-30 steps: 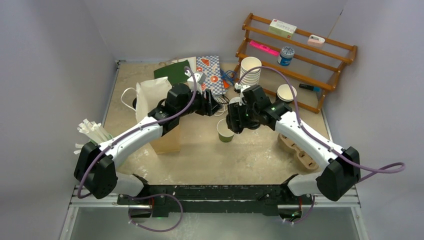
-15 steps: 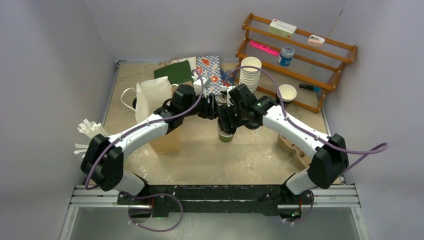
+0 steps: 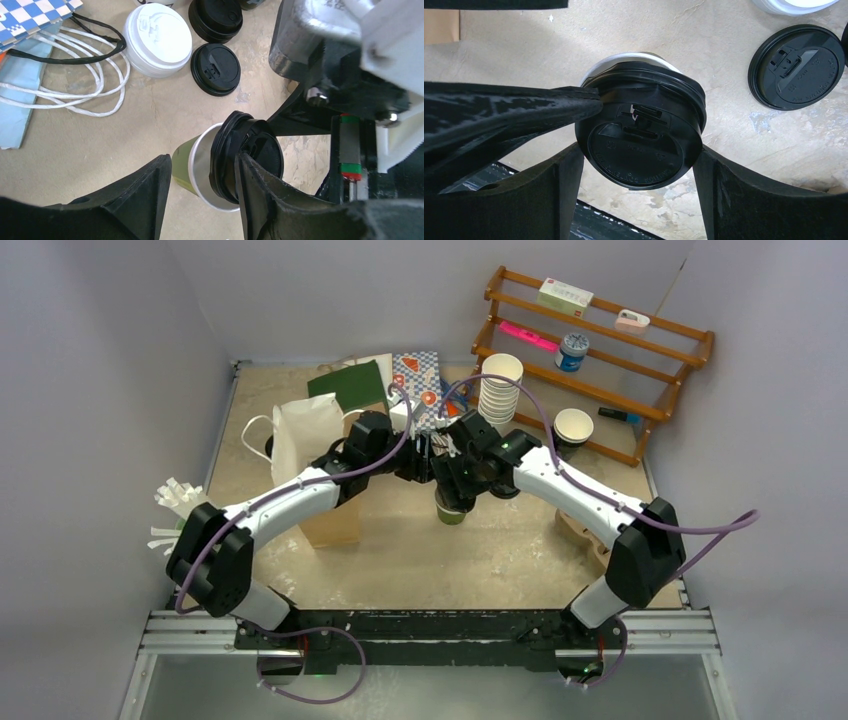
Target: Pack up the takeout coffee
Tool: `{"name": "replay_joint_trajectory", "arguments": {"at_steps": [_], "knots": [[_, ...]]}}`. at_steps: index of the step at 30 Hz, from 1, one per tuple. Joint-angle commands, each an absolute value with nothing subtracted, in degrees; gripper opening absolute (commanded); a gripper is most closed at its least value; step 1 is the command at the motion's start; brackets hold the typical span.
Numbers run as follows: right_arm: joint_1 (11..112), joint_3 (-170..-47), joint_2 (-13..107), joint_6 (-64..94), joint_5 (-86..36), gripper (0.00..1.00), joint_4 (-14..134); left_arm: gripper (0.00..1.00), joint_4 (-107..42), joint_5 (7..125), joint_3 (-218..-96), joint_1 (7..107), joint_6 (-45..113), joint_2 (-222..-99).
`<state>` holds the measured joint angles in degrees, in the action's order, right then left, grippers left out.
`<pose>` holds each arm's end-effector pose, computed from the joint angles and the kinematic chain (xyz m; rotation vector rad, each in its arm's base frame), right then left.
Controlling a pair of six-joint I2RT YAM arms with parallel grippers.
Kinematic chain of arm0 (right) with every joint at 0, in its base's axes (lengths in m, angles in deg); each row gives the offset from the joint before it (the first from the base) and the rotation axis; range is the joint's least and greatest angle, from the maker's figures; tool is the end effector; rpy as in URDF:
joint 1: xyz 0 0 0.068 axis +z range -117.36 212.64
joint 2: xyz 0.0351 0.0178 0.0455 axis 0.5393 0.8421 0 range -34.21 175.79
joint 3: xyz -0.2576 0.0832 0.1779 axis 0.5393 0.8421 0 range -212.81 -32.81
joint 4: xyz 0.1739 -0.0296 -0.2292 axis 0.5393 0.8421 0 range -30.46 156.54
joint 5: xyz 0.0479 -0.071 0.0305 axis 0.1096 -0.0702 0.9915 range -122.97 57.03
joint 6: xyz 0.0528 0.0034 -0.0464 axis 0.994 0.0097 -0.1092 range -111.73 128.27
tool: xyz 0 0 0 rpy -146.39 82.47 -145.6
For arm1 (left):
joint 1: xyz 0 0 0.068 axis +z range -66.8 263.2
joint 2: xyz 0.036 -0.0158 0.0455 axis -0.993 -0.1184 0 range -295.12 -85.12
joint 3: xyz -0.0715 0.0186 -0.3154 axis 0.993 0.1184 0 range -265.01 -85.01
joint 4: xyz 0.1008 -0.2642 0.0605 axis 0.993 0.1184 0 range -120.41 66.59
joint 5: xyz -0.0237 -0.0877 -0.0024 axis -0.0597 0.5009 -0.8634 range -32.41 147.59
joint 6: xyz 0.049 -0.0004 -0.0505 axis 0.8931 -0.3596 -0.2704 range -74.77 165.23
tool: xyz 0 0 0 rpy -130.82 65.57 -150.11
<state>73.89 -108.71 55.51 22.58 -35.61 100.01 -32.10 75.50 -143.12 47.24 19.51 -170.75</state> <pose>0.2844 0.2459 0.3160 -0.5756 2.4838 0.3309 0.2994 -0.2391 0.2994 0.4005 2.1068 -0.9746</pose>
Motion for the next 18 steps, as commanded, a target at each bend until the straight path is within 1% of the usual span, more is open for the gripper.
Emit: {"name": "replay_joint_trajectory", "arguments": {"at_steps": [1,8,18], "knots": [[74.6,-111.3,55.8,21.4,-36.5,0.79,101.5,0.52,-32.8,77.6,-143.9,47.5,21.0,-171.7],[74.7,-111.6,56.4,21.4,-36.8,0.81,101.5,0.52,-31.7,78.3,-144.3,47.6,21.7,-172.9],[74.7,-111.1,56.1,21.5,-36.2,0.9,99.9,0.51,-30.5,77.6,-144.9,47.5,22.5,-172.4]]}}
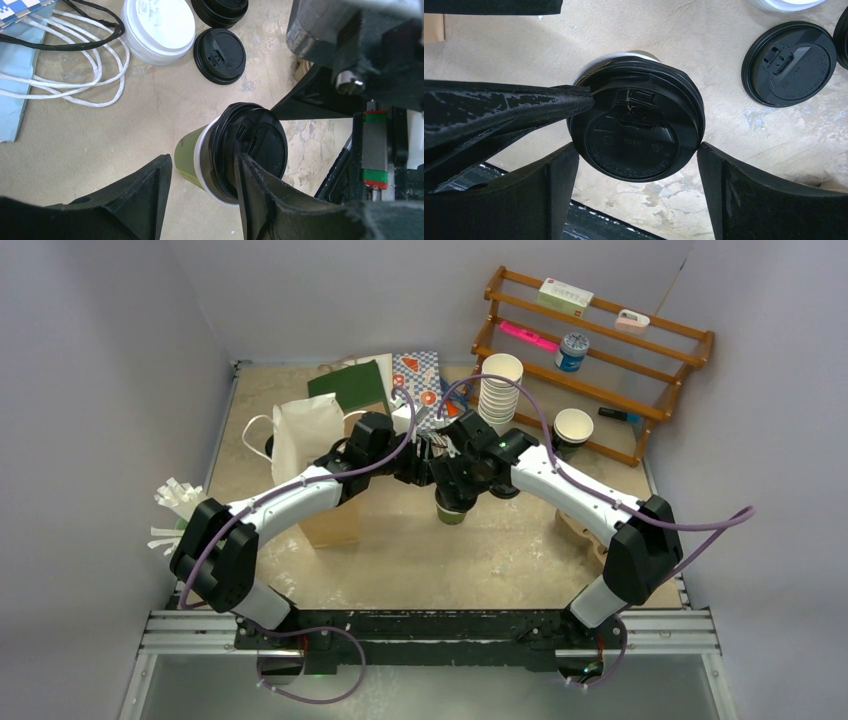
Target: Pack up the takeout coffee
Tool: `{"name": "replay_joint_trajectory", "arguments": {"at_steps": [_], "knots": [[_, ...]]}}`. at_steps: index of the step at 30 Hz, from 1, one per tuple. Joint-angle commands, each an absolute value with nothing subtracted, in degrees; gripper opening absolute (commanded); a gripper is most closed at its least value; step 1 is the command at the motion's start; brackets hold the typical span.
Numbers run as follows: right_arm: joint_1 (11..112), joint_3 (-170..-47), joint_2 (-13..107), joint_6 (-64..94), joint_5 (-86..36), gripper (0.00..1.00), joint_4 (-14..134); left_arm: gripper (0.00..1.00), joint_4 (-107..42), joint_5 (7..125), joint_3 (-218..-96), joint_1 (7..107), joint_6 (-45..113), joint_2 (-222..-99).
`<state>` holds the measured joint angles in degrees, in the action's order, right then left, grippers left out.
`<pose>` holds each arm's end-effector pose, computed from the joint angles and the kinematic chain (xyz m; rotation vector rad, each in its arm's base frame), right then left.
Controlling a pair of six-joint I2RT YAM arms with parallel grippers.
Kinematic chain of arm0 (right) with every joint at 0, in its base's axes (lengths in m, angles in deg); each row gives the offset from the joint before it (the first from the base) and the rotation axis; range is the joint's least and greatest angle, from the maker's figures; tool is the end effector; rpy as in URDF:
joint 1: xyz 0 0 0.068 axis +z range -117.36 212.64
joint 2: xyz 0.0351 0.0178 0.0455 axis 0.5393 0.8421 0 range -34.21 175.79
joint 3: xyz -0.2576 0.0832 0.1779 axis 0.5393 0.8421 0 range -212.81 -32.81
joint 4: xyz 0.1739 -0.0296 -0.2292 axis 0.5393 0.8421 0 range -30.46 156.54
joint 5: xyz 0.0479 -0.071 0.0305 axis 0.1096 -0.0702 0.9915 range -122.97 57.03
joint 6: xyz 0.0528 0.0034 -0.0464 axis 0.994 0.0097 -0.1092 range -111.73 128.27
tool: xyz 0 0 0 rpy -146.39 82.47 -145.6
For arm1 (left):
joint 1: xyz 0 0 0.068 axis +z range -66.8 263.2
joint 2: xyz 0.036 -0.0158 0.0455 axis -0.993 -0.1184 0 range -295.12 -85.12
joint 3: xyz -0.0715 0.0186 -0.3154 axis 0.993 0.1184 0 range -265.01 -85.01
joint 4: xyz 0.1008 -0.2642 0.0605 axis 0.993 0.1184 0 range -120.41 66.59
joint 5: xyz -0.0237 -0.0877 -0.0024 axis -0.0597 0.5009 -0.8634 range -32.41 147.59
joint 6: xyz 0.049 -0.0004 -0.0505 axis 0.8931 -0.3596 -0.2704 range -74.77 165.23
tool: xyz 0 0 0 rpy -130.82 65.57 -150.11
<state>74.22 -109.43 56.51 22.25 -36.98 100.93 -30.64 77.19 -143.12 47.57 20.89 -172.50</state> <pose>0.2863 0.2486 0.3131 -0.5841 2.4944 0.2916 0.3027 -0.2407 0.2856 0.4369 2.1570 -0.9716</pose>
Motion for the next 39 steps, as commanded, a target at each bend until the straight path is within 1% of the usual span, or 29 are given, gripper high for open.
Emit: {"name": "replay_joint_trajectory", "arguments": {"at_steps": [1,4,6,11,16,18,21,34,37,39], "knots": [[74.7,-111.2,56.1,21.5,-36.2,0.91,99.8,0.51,-30.5,77.5,-145.0,47.6,22.5,-172.4],[74.7,-111.1,56.2,21.4,-35.9,0.98,99.5,0.51,-30.5,77.4,-145.0,47.6,22.6,-172.4],[74.7,-111.1,56.1,21.5,-35.4,0.98,99.2,0.51,-30.5,77.4,-145.1,47.6,22.7,-172.2],[74.7,-110.9,55.6,21.5,-34.7,0.98,98.3,0.51,-28.5,76.8,-145.1,47.6,23.0,-172.0],[74.7,-110.9,55.3,21.8,-33.2,0.96,97.6,0.51,-28.4,76.2,-144.9,47.6,23.0,-171.3],[74.7,-110.3,54.4,22.8,-30.3,0.97,97.3,0.51,-28.5,75.9,-144.7,47.6,23.0,-170.7],[74.6,-109.1,53.2,23.7,-30.0,0.98,95.7,0.51,-28.4,75.5,-144.7,47.6,23.1,-170.2],[74.6,-107.5,53.0,25.3,-28.1,0.98,93.4,0.51,-28.0,74.3,-144.6,47.6,22.4,-169.2],[74.6,-107.6,52.3,25.4,-27.4,0.97,93.0,0.51,-27.9,74.2,-144.7,47.6,22.4,-169.2],[74.6,-107.7,52.0,25.3,-26.6,0.95,92.8,0.51,-27.9,74.3,-144.7,47.6,22.4,-169.1]]}}
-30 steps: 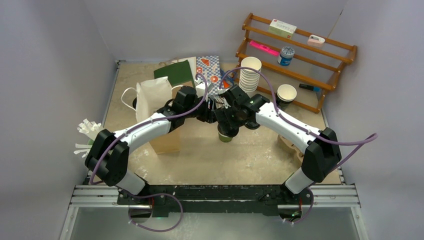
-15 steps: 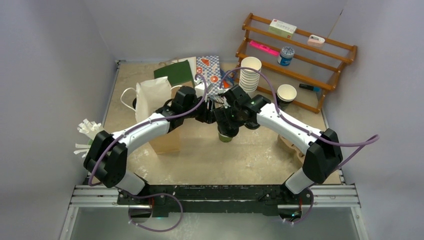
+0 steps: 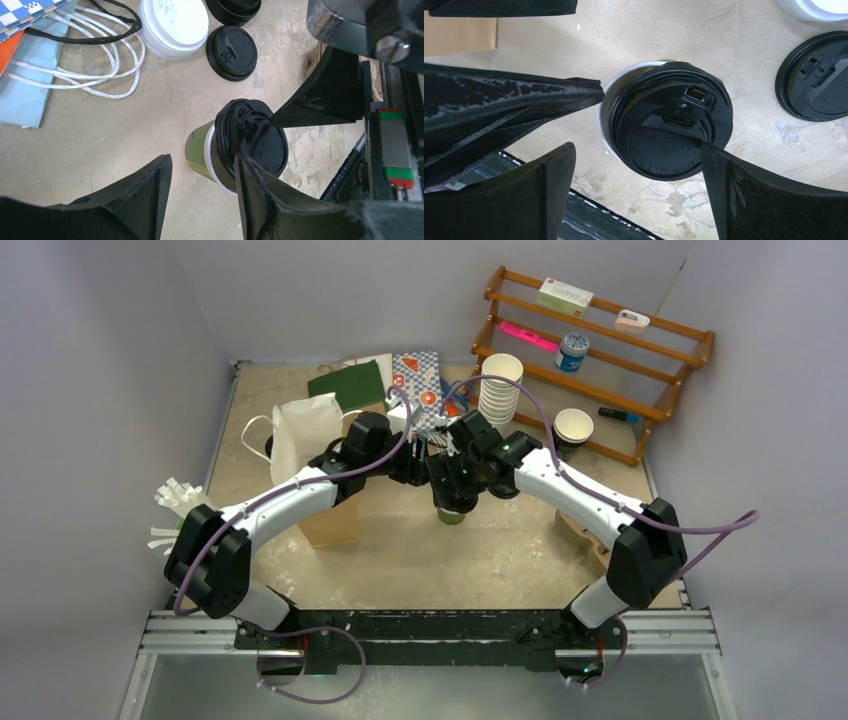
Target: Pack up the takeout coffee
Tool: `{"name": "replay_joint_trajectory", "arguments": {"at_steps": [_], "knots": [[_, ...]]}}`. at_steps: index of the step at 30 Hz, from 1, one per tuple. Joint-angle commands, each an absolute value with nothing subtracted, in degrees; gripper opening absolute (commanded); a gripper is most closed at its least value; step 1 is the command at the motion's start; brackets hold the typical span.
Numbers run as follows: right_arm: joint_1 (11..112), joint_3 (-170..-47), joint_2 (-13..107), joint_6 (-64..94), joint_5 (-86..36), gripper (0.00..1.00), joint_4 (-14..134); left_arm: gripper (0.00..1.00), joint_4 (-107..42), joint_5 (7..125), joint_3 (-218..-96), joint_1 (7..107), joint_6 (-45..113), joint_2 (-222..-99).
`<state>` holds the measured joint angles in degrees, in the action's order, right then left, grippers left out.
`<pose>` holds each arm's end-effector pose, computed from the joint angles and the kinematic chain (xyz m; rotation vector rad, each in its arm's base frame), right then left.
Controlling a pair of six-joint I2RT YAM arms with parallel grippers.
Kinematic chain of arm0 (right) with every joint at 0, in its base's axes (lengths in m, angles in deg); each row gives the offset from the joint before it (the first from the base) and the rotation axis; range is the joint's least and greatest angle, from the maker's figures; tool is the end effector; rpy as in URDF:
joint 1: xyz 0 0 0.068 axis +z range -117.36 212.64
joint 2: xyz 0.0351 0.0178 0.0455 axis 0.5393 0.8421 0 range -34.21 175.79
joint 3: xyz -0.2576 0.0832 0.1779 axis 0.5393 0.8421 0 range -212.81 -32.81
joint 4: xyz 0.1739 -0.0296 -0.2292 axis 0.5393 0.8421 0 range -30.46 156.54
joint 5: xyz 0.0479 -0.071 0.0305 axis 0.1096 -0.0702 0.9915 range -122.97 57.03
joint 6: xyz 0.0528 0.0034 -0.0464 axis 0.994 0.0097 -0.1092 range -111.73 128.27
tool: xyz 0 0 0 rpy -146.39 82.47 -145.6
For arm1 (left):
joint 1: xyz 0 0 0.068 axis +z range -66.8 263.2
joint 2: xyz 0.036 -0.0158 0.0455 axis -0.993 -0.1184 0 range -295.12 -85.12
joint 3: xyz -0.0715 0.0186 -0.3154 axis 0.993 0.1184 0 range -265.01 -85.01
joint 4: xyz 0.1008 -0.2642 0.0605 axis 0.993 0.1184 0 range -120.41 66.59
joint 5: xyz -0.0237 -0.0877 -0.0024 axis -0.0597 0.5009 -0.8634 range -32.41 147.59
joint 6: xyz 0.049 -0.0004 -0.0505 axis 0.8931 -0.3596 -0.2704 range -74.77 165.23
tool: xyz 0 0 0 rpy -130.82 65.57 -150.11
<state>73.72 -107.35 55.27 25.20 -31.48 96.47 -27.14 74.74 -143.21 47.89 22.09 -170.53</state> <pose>0.2846 0.2501 0.3138 -0.5414 2.4758 0.4536 0.2980 -0.2319 0.2915 0.4233 2.1747 -0.9067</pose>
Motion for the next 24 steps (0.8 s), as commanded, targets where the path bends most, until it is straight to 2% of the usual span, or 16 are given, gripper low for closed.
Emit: {"name": "replay_joint_trajectory", "arguments": {"at_steps": [1,10,16,24], "knots": [[74.6,-107.8,51.8,25.3,-26.3,0.93,92.6,0.51,-27.9,74.3,-144.7,47.6,22.4,-169.1],[74.6,-107.9,51.5,25.3,-21.7,0.77,91.2,0.47,-27.9,74.6,-144.4,47.6,22.3,-169.6],[74.2,-108.9,48.7,25.7,-24.5,0.73,91.1,0.48,-27.1,74.4,-144.3,47.6,22.3,-168.8],[65.1,-103.7,43.1,27.0,-20.2,0.66,89.0,0.5,-26.4,72.9,-143.0,47.6,21.8,-166.1]]}}
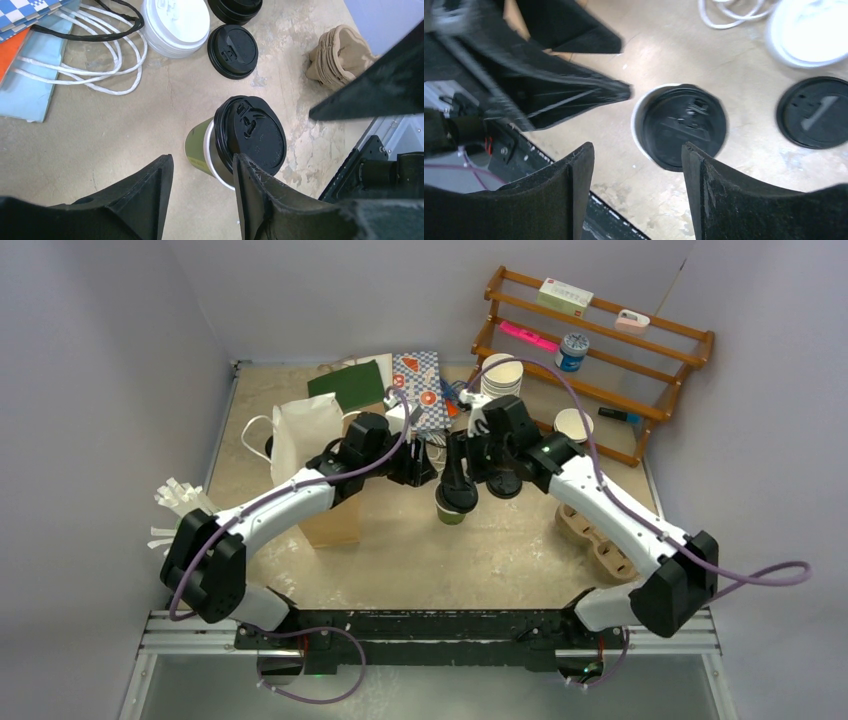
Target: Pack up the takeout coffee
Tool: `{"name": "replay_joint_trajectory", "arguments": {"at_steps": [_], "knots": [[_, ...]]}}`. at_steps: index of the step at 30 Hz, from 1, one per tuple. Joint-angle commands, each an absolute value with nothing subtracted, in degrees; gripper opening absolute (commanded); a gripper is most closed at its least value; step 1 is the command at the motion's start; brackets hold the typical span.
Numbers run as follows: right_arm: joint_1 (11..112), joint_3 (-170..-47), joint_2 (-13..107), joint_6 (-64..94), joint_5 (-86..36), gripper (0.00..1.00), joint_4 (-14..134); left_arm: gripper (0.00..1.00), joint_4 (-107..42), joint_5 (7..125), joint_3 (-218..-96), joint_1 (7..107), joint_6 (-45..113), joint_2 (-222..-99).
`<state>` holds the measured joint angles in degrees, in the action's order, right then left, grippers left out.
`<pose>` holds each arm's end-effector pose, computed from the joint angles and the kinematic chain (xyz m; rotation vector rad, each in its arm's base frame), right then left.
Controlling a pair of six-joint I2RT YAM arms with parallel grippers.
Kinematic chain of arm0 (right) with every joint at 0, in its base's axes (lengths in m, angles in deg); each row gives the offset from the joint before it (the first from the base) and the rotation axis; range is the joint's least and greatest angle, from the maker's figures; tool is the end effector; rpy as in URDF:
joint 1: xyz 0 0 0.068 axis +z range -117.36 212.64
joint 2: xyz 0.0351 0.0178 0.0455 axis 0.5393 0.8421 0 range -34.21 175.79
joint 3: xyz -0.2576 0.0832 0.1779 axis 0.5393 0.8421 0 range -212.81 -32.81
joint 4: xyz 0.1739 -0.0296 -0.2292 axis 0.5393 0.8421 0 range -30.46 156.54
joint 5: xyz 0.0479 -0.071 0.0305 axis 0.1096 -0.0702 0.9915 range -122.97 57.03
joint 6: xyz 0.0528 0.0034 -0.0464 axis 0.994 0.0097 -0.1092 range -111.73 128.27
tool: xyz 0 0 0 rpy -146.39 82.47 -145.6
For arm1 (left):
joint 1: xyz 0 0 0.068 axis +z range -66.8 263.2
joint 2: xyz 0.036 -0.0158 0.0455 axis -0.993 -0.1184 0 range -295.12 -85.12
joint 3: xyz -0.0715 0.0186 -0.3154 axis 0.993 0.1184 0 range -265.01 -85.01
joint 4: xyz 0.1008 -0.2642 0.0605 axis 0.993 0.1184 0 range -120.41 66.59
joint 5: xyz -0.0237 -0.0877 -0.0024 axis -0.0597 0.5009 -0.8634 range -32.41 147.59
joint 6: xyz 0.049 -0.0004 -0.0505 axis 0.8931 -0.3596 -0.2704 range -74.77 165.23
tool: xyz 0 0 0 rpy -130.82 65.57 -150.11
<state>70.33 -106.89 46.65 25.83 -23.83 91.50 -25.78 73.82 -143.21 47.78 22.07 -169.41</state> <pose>0.2724 0.2220 0.3714 -0.4952 2.2779 0.6833 0.2941 -0.2289 0.2956 0.4145 2.1789 -0.8903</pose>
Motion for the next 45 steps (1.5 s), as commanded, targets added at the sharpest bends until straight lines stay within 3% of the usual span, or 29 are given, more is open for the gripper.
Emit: {"name": "replay_joint_trajectory", "arguments": {"at_steps": [1,8,12,19,25,45], "knots": [[63.8,-102.7,42.5,27.0,-19.4,0.66,88.4,0.49,-26.3,73.0,-142.8,47.6,21.6,-165.7],[59.9,-98.3,43.0,27.4,-18.0,0.64,85.8,0.48,-28.2,75.1,-139.4,47.6,18.6,-163.5],[56.6,-96.1,43.3,28.8,-15.6,0.72,83.3,0.49,-33.7,76.8,-135.0,47.4,14.4,-161.3],[53.8,-93.0,44.8,30.0,-10.4,0.65,79.5,0.52,-36.8,76.7,-133.0,46.4,13.1,-161.5],[53.1,-91.3,45.6,30.5,-9.7,0.54,77.9,0.52,-38.1,77.0,-133.7,45.3,12.8,-164.1],[53.0,-90.7,48.0,29.7,-5.2,0.42,76.4,0.54,-36.2,75.5,-135.4,43.8,13.4,-167.5]]}}
